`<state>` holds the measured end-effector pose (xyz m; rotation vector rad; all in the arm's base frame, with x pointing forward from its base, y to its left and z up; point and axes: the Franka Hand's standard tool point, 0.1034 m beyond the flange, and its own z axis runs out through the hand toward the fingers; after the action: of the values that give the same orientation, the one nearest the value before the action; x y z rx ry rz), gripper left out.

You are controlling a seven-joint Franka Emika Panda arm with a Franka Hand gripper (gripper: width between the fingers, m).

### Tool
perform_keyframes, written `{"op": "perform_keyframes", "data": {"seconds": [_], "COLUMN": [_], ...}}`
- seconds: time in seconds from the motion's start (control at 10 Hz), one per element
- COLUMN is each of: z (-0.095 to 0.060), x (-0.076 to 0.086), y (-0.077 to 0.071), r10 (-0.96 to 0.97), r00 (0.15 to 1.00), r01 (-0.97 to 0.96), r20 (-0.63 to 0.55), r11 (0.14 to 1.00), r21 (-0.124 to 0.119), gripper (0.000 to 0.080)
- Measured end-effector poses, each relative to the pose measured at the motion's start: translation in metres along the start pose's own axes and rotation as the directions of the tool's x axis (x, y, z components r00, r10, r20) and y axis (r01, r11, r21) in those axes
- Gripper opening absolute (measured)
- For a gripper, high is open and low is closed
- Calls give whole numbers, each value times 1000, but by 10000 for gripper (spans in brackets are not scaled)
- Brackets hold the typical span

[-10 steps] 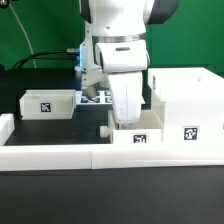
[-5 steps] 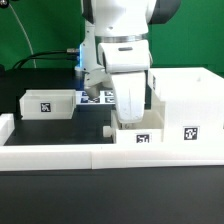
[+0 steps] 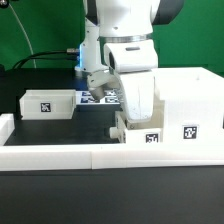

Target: Assemble drawer

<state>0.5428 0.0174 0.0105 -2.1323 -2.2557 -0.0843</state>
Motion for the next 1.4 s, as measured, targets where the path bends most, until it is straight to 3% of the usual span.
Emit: {"op": "perform_keyframes", "data": {"seconds": [0.2, 0.3, 0.4, 0.6, 0.9, 1.1, 1.4], "z": [-1, -6, -13, -29, -51, -47, -43], "x": [0, 3, 3, 0, -18, -34, -40], "y": [0, 1, 2, 6, 14, 13, 11], "r10": [10, 28, 27, 26, 8, 0, -29], "r00": [1000, 1000, 1000, 999, 999, 999, 999], "r01": [-10, -28, -27, -26, -7, 1, 29], "r20": [0, 3, 7, 19, 34, 34, 23], "r11": [1000, 1000, 1000, 1000, 999, 1000, 999], "r21": [-1, -6, -10, -6, -33, -20, -15], "gripper": [45, 254, 254, 589, 646, 648, 648]}}
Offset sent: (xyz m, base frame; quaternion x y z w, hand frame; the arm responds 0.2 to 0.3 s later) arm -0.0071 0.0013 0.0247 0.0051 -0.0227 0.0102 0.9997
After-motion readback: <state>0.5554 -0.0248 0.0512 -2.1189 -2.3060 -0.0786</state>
